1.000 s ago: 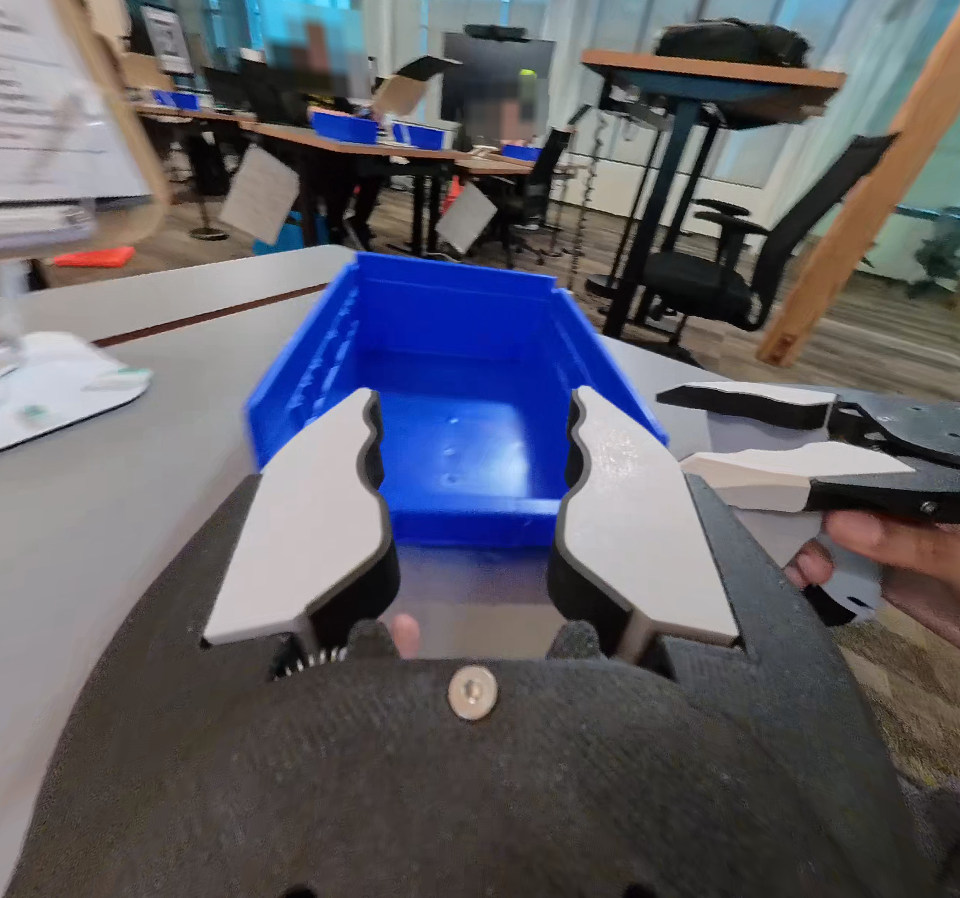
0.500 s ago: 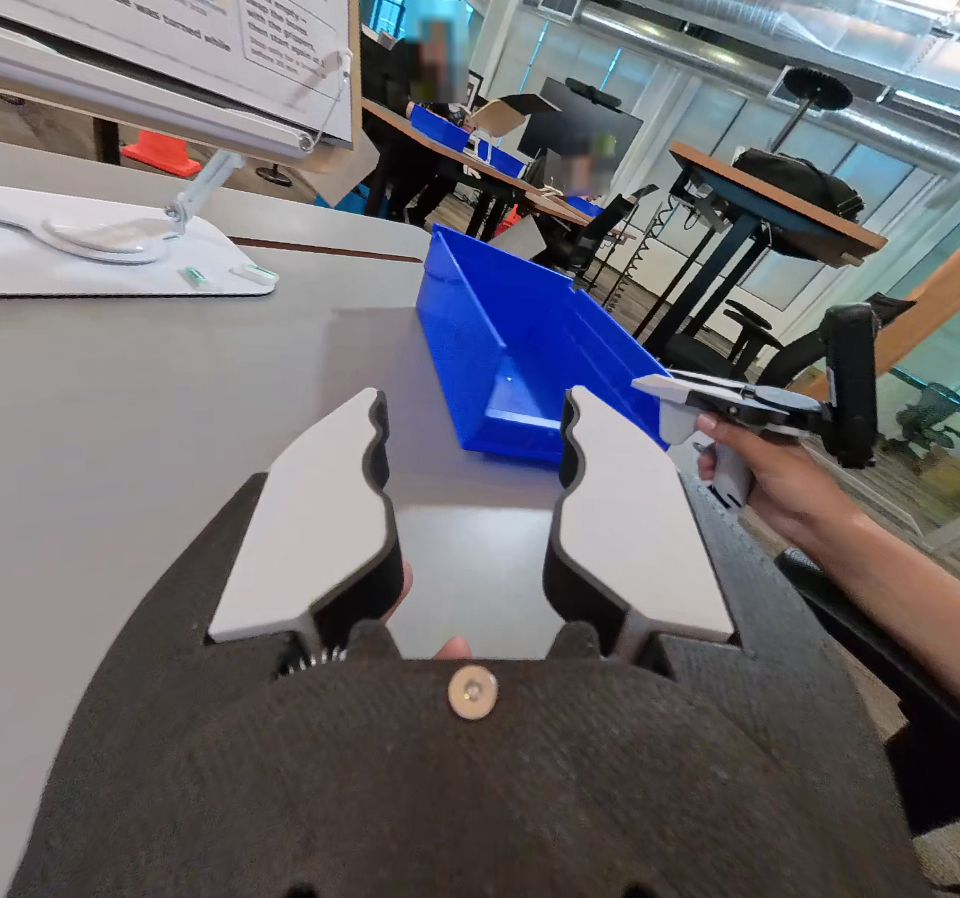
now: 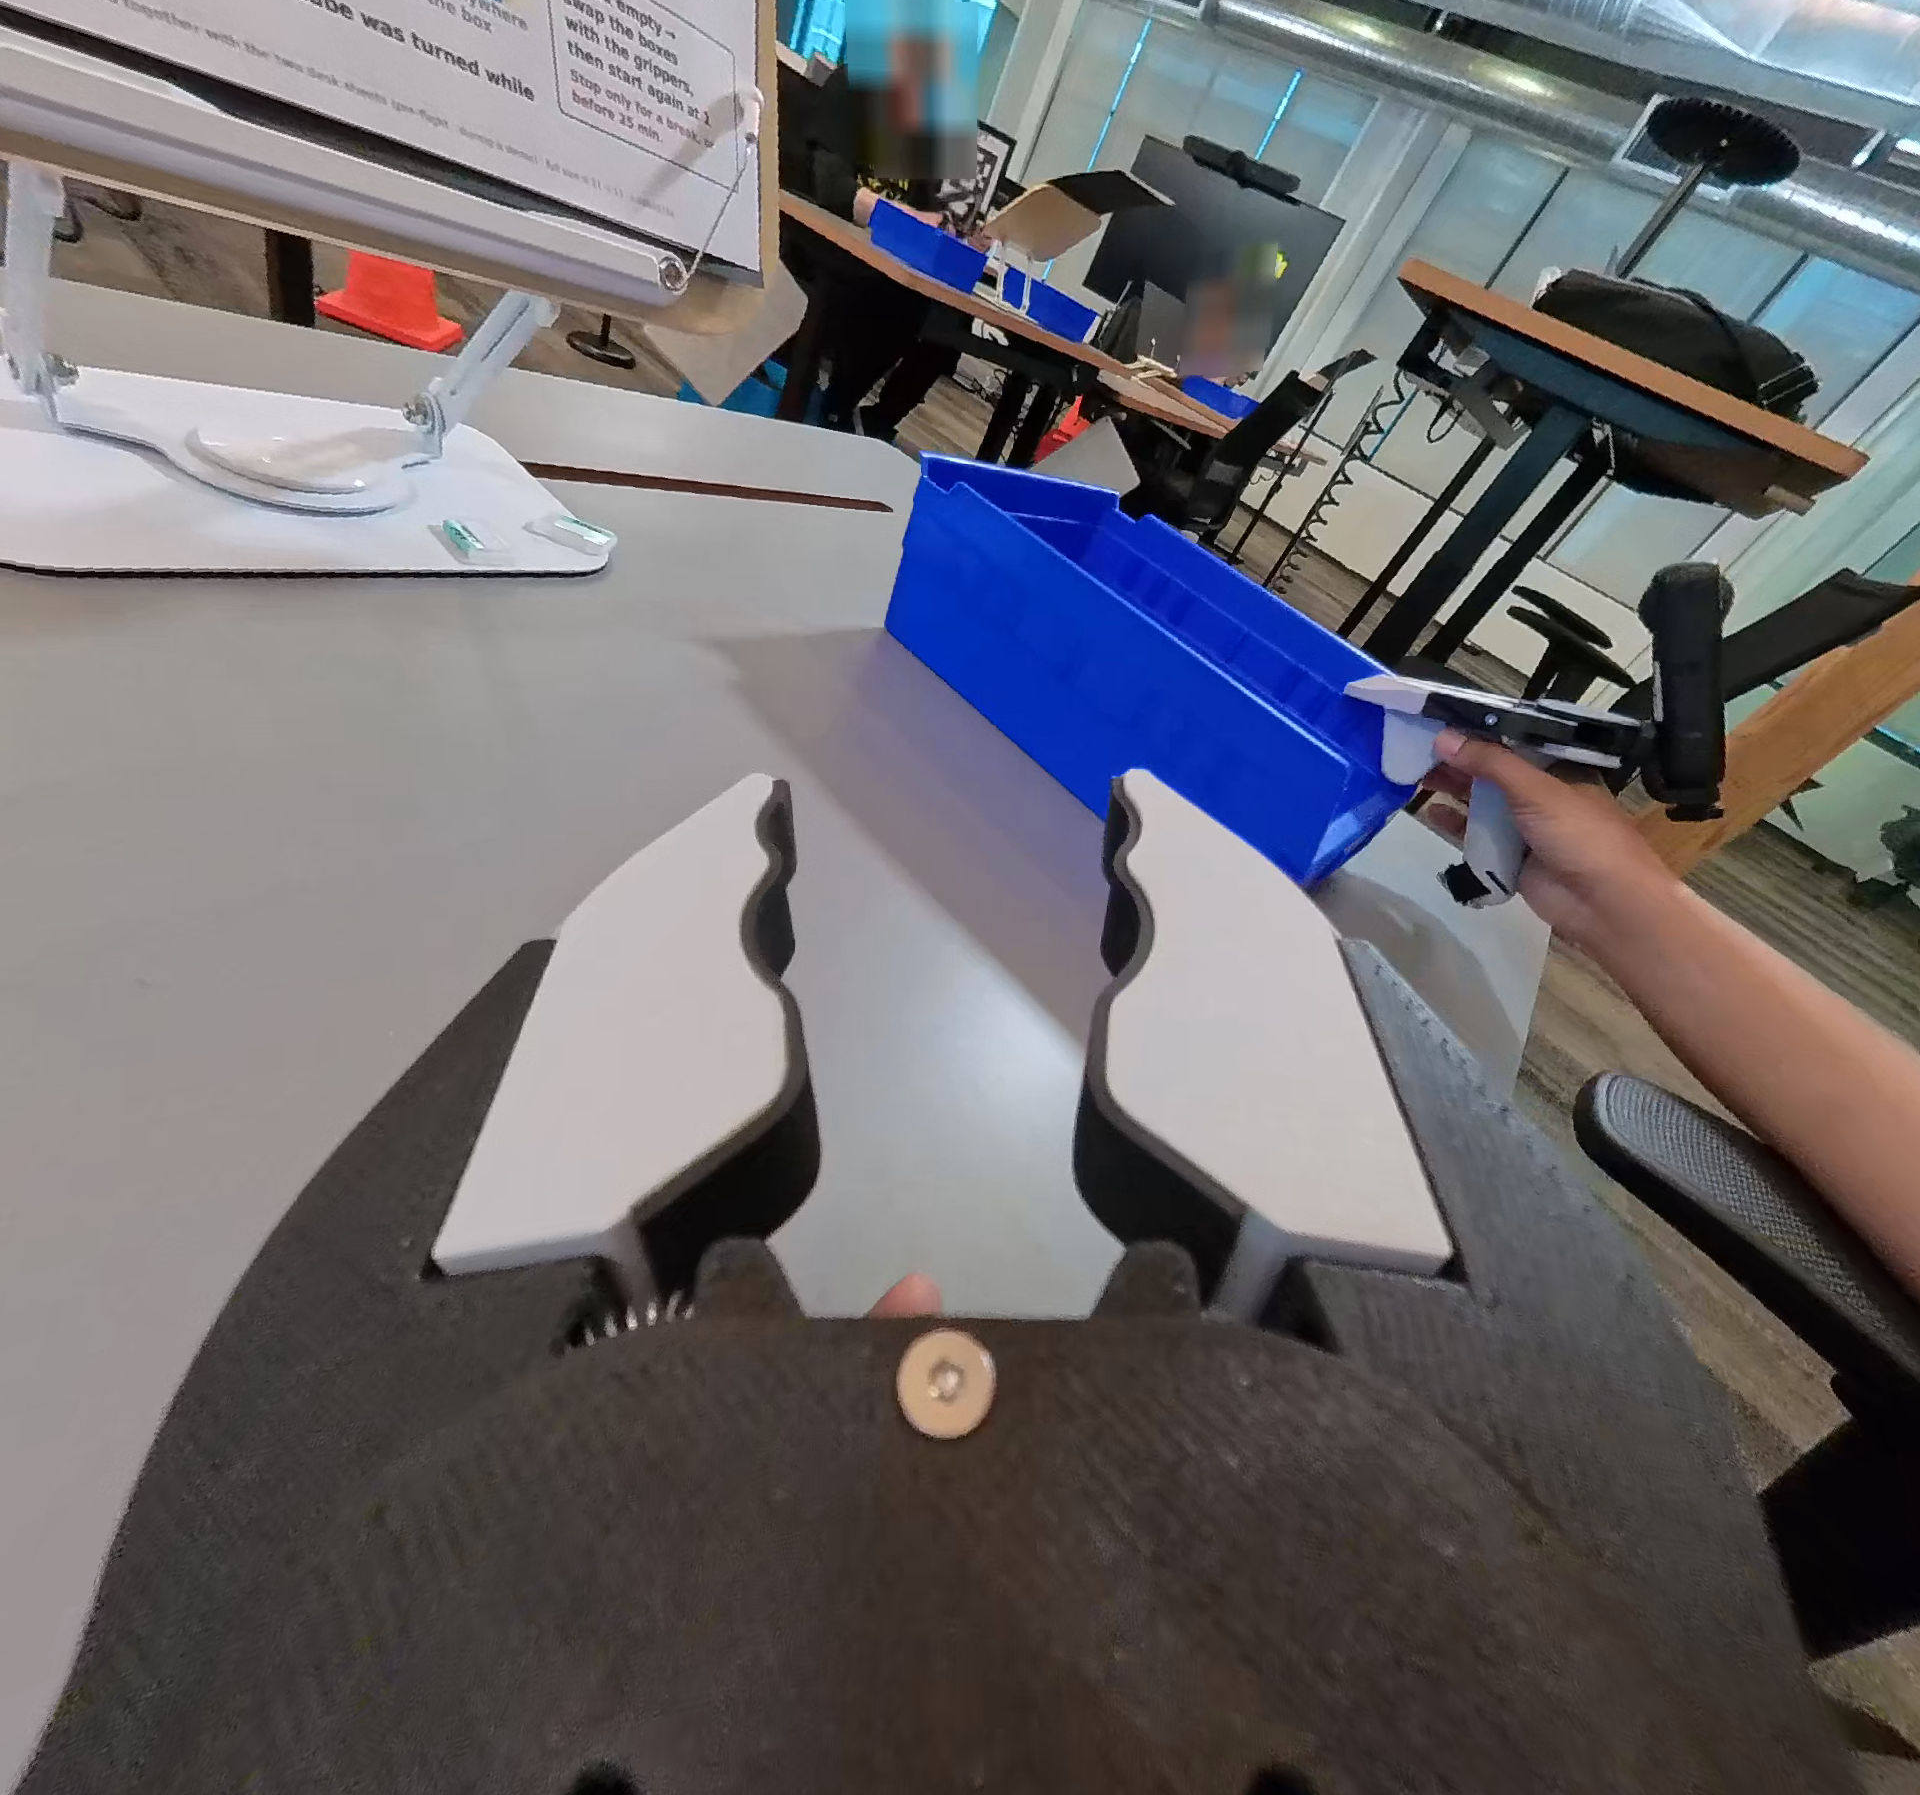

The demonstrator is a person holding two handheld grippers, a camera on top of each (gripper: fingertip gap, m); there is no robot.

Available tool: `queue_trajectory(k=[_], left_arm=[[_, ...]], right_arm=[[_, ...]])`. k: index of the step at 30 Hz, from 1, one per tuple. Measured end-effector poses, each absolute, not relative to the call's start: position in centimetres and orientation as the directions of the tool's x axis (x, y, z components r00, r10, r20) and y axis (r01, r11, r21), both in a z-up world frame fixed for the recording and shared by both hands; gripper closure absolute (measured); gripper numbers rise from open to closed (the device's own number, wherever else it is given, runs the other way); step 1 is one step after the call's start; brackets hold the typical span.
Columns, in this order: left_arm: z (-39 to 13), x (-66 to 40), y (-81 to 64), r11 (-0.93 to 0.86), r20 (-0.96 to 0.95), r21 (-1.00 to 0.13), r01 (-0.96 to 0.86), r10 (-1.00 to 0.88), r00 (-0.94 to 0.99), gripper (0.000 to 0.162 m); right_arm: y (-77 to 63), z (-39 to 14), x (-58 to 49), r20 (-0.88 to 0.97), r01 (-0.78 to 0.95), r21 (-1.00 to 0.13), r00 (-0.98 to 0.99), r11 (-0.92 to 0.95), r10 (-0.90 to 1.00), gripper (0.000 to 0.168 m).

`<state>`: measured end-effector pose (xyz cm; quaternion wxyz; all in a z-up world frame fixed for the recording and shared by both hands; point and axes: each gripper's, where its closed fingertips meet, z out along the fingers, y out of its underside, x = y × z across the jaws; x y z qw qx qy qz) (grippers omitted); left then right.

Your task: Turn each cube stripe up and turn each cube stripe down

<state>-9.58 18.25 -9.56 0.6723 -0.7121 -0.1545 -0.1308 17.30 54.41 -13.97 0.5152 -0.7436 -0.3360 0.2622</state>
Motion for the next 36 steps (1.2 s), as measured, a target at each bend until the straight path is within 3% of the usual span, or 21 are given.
queue_trajectory(k=[5,6,7,8,13,17,20,24,29,33,36], left_arm=[[-10.1,-9.0,18.5,-0.081,0.343,-0.935,0.345,0.037,0.939,0.106],[-10.1,-9.0,18.6,-0.085,0.333,-0.938,0.335,0.039,0.942,0.106],[-10.2,-9.0,18.6,-0.087,0.325,-0.941,0.328,0.042,0.945,0.106],[-10.3,-9.2,18.6,-0.089,0.319,-0.942,0.323,0.047,0.946,0.106],[-11.3,-10.5,18.6,-0.131,0.308,-0.939,0.319,0.098,0.946,0.098],[-11.6,-12.1,18.3,-0.135,0.296,-0.938,0.319,0.168,0.94,0.082],[-11.3,-13.4,17.8,-0.118,0.272,-0.946,0.303,0.222,0.936,0.081],[-10.8,-15.8,16.3,-0.088,0.232,-0.958,0.272,0.317,0.92,0.082],[-10.0,-18.5,13.6,-0.054,0.158,-0.979,0.197,0.411,0.898,0.091],[-8.3,-21.1,10.0,0.026,0.118,-0.992,0.122,0.501,0.857,0.094],[-4.6,-21.9,6.3,0.216,0.13,-0.976,0.022,0.503,0.855,0.1]], right_arm=[[55.2,-13.9,18.1,-0.061,0.182,-0.957,0.633,-0.225,0.771,0.164],[55.3,-13.8,18.2,-0.038,0.203,-0.955,0.644,-0.218,0.764,0.159],[55.3,-13.2,18.3,-0.014,0.211,-0.957,0.654,-0.2,0.756,0.144],[55.0,-12.0,18.0,0.0,0.199,-0.965,0.647,-0.169,0.763,0.135],[51.9,-4.1,16.5,0.042,0.033,-0.999,0.585,0.028,0.81,0.136],[44.6,2.7,11.0,0.1,-0.101,-0.983,0.4,0.152,0.911,0.145],[36.5,4.9,4.9,0.049,-0.223,-0.971,0.16,0.084,0.986,0.139],[26.4,1.0,-2.5,-0.094,-0.182,-0.976,-0.15,-0.121,0.984,0.118],[18.1,-5.9,-6.7,-0.252,0.01,-0.963,-0.375,-0.268,0.892,0.122],[16.1,-8.7,-8.2,-0.076,0.116,-0.993,-0.439,-0.028,0.895,0.124],[16.4,-10.0,-9.4,-0.014,0.111,-0.993,-0.455,0.041,0.89,0.129]])
